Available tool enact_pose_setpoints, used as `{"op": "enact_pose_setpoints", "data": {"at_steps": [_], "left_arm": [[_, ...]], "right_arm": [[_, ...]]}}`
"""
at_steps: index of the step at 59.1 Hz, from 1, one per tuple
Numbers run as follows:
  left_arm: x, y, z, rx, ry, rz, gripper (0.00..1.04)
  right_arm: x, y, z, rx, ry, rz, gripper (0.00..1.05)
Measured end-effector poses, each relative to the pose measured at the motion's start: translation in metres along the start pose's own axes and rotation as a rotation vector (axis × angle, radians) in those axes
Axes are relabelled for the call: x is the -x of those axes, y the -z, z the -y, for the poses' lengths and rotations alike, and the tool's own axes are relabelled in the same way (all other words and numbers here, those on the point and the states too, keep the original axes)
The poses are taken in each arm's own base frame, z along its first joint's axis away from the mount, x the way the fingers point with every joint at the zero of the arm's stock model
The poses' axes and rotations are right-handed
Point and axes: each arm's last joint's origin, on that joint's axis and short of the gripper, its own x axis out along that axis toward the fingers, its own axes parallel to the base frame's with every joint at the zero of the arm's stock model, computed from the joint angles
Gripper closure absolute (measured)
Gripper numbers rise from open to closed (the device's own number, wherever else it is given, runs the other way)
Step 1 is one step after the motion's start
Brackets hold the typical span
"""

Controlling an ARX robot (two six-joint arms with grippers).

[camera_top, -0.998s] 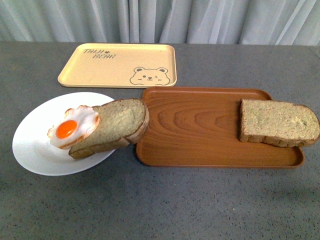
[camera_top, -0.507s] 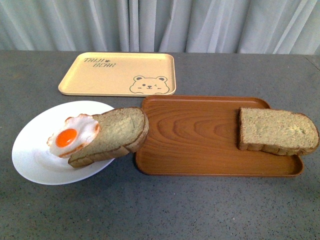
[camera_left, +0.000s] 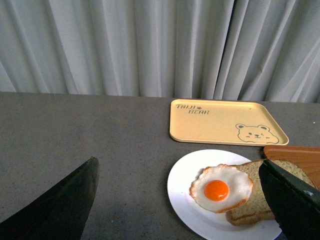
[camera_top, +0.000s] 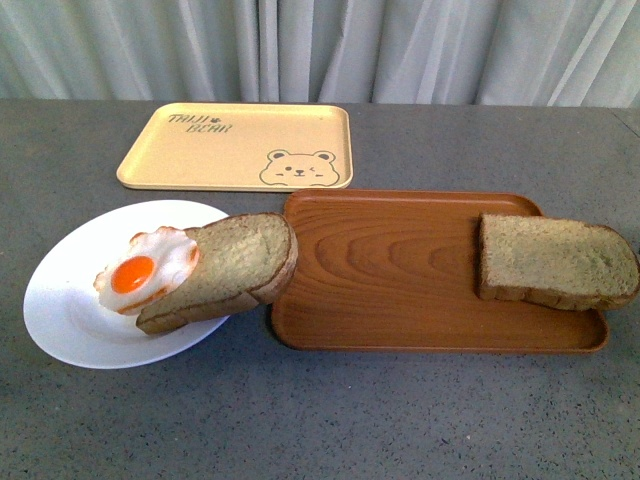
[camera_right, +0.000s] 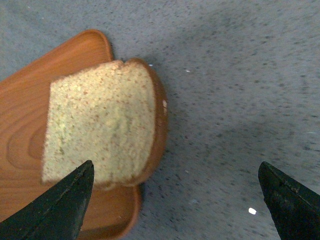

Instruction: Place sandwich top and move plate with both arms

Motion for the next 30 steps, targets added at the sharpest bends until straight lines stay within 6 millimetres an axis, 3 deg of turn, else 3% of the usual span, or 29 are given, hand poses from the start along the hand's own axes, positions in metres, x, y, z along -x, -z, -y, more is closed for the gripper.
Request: {"op": "enact_pose_setpoints", "data": {"at_steps": [11, 22, 30], "left_arm": [[0.0, 0.0, 0.0, 0.0, 0.0, 0.0, 0.09], [0.0, 0.0, 0.0, 0.0, 0.0, 0.0, 0.09], [0.0, 0.0, 0.0, 0.0, 0.0, 0.0, 0.09]], "right_arm": [[-0.03, 0.007, -0.008, -0.082, -0.044, -0.051, 0.09], [-0.045, 0.013, -0.011, -0.109, -0.033, -0.075, 0.09], [-0.045, 0.014, -0.013, -0.135, -0.038, -0.075, 0.29]]}}
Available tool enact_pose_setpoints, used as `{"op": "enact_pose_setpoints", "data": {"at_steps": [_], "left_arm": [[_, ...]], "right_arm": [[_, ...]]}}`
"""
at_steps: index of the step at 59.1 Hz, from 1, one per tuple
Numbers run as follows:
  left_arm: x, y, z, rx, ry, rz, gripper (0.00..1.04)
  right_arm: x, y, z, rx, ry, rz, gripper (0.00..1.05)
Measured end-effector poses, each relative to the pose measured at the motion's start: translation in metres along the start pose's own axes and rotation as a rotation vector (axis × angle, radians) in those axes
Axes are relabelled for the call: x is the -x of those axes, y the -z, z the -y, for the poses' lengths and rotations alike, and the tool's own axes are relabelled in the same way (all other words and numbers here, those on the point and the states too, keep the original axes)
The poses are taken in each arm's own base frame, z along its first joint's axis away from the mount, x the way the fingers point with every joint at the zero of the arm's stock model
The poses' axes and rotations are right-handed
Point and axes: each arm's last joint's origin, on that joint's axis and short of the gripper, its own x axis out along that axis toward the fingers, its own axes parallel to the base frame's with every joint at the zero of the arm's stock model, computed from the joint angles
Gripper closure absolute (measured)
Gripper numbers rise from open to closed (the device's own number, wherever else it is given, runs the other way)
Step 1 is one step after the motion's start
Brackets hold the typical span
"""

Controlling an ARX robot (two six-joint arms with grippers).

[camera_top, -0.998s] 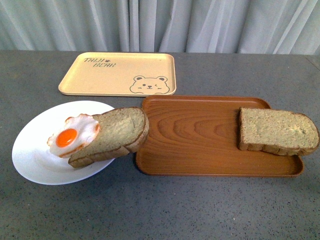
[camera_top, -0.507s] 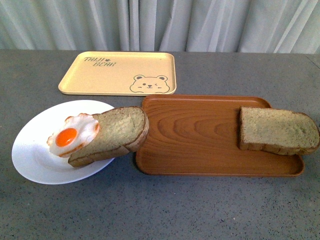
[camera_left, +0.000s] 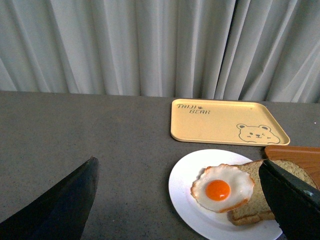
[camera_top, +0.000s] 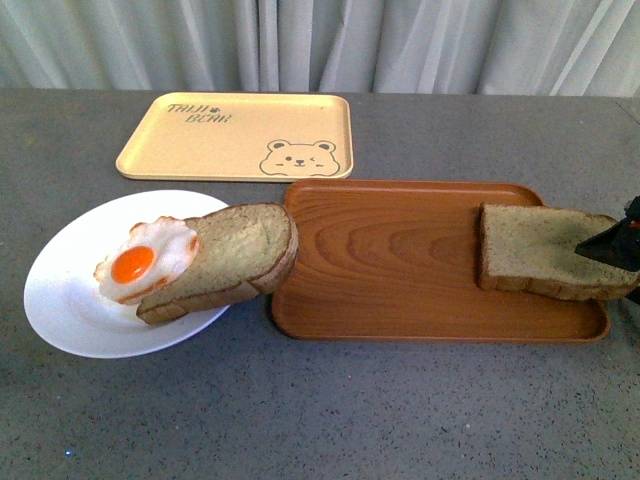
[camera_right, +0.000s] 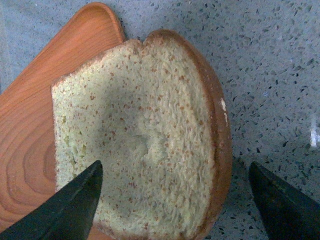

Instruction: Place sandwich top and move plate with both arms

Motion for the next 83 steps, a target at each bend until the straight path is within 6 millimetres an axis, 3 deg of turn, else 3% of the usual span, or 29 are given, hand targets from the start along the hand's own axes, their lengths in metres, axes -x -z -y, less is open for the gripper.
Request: {"op": "enact_pose_setpoints", "data": {"at_steps": [14, 26, 40, 52, 59, 66, 74, 83], "left_arm": [[0.0, 0.0, 0.0, 0.0, 0.0, 0.0, 0.09], [0.0, 0.0, 0.0, 0.0, 0.0, 0.0, 0.09], [0.0, 0.0, 0.0, 0.0, 0.0, 0.0, 0.09], [0.0, 0.0, 0.0, 0.0, 0.0, 0.0, 0.09], [0.0, 0.0, 0.0, 0.0, 0.0, 0.0, 0.09], [0.0, 0.0, 0.0, 0.0, 0.0, 0.0, 0.09], [0.0, 0.0, 0.0, 0.0, 0.0, 0.0, 0.09], [0.0, 0.0, 0.0, 0.0, 0.0, 0.0, 0.09]], "right_arm": [[0.022, -0.008, -0.016, -0.014, -0.058, 0.021, 0.68], [0.055, -0.022, -0.059, 0.024, -0.204, 0.066, 1.02], [0.064, -0.033, -0.127, 0.084, -0.388, 0.087, 1.03], [0.051, -0.032, -0.197, 0.122, -0.514, 0.058, 1.03], [0.034, -0.015, -0.239, 0.136, -0.57, 0.005, 1.03], [0.025, 0.022, -0.266, 0.152, -0.603, -0.078, 1.03], [0.025, 0.066, -0.275, 0.195, -0.579, -0.131, 1.03], [0.017, 0.105, -0.264, 0.218, -0.511, -0.231, 1.03]]}}
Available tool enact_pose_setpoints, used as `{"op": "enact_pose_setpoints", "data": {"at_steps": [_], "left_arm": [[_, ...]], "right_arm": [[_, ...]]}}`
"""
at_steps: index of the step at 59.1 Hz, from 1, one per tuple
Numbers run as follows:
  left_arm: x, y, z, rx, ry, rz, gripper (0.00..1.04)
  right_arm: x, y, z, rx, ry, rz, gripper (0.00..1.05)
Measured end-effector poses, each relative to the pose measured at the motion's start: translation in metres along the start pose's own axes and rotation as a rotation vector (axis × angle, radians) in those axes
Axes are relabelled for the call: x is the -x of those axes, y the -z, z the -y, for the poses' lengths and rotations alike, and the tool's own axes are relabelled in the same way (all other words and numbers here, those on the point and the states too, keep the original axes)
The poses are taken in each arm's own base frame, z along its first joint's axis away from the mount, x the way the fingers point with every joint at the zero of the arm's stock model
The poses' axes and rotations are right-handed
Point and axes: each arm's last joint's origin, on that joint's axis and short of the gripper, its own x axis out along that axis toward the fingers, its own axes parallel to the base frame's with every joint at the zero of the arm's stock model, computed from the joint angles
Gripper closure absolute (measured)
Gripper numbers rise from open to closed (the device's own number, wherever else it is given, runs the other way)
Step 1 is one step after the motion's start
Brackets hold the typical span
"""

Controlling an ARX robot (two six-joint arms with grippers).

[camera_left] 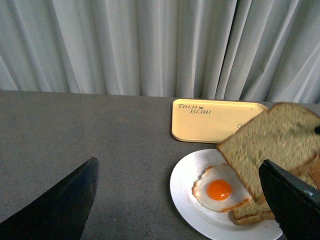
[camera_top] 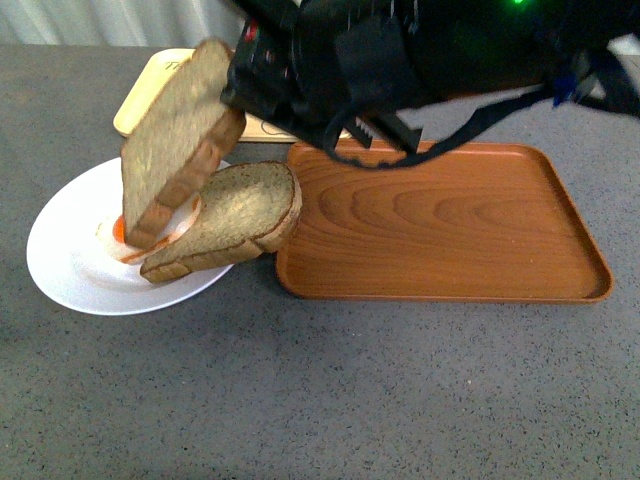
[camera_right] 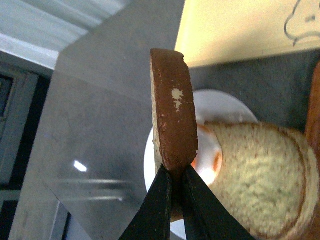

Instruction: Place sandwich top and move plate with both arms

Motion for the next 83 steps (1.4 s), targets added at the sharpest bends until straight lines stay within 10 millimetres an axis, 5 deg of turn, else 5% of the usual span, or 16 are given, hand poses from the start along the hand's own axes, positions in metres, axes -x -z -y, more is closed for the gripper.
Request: {"op": "enact_pose_setpoints", "data": {"at_steps": [15, 33, 49, 65, 74, 83], "left_arm": [[0.0, 0.0, 0.0, 0.0, 0.0, 0.0, 0.09], [0.0, 0.0, 0.0, 0.0, 0.0, 0.0, 0.09], [0.0, 0.0, 0.0, 0.0, 0.0, 0.0, 0.09], [0.0, 0.0, 0.0, 0.0, 0.0, 0.0, 0.09], [0.0, 0.0, 0.0, 0.0, 0.0, 0.0, 0.09], [0.0, 0.0, 0.0, 0.0, 0.0, 0.0, 0.09]], "right_arm": [[-0.019, 0.026, 0.032, -0.063, 0.102, -0.065, 1.03], [-0.015, 0.032, 0.036, -0.085, 0.08, -0.081, 1.03], [0.01, 0.023, 0.029, -0.064, 0.064, -0.034, 0.54], [0.059, -0.017, 0.03, -0.015, 0.078, 0.144, 0.08], [0.096, -0.016, 0.049, 0.333, 0.389, 0.692, 0.29], [0.144, -0.003, 0.068, 0.54, 0.537, 0.792, 0.56]]}}
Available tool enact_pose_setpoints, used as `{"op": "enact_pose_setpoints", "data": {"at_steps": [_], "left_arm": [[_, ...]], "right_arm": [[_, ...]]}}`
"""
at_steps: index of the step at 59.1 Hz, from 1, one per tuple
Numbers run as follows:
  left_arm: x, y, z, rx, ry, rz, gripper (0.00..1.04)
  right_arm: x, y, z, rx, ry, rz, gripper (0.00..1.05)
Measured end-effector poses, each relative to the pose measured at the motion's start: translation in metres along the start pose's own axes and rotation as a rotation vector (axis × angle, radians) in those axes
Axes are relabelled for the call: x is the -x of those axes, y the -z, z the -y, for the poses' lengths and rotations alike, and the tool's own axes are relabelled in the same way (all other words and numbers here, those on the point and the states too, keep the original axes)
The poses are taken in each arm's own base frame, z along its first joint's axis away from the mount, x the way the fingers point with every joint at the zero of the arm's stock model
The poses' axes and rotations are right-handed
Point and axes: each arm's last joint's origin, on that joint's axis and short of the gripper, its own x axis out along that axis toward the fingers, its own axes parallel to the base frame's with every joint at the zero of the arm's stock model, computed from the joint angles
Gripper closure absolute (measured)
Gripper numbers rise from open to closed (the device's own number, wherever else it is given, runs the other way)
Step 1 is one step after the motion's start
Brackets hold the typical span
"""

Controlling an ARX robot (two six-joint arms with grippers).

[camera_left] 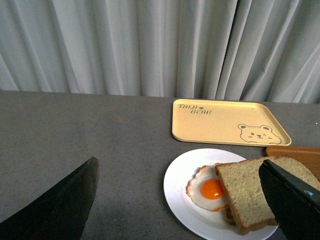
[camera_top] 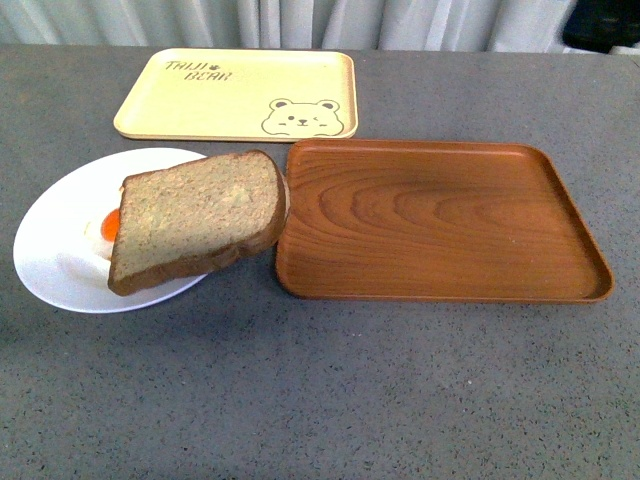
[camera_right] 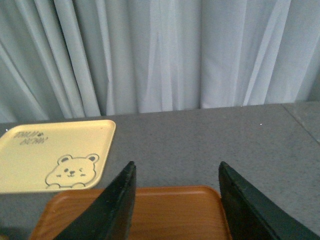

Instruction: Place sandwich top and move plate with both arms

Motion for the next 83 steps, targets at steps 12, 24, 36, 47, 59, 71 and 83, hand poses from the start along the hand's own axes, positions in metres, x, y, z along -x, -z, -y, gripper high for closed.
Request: {"op": "enact_pose_setpoints", "data": {"at_steps": [12, 24, 36, 47, 59, 71, 83], "left_arm": [[0.0, 0.0, 0.0, 0.0, 0.0, 0.0, 0.09], [0.0, 0.0, 0.0, 0.0, 0.001, 0.0, 0.09], [0.0, 0.0, 0.0, 0.0, 0.0, 0.0, 0.09], [0.0, 0.0, 0.0, 0.0, 0.0, 0.0, 0.09], [0.0, 0.0, 0.0, 0.0, 0.0, 0.0, 0.09], [0.0, 0.0, 0.0, 0.0, 0.0, 0.0, 0.09], [0.0, 0.0, 0.0, 0.0, 0.0, 0.0, 0.09]], "right_arm": [[0.035, 0.007, 0.031, 0.071, -0.003, -0.019, 0.91], [0.061, 0.014, 0.051, 0.082, -0.004, -0.003, 1.03], [0.081, 0.017, 0.063, 0.087, -0.002, -0.021, 1.03], [0.096, 0.016, 0.07, 0.086, -0.001, -0.022, 1.03], [0.108, 0.011, 0.081, 0.085, 0.003, -0.01, 1.03], [0.117, 0.006, 0.081, 0.085, 0.0, 0.006, 1.03], [0.126, 0.004, 0.081, 0.085, 0.0, 0.014, 1.03]]}}
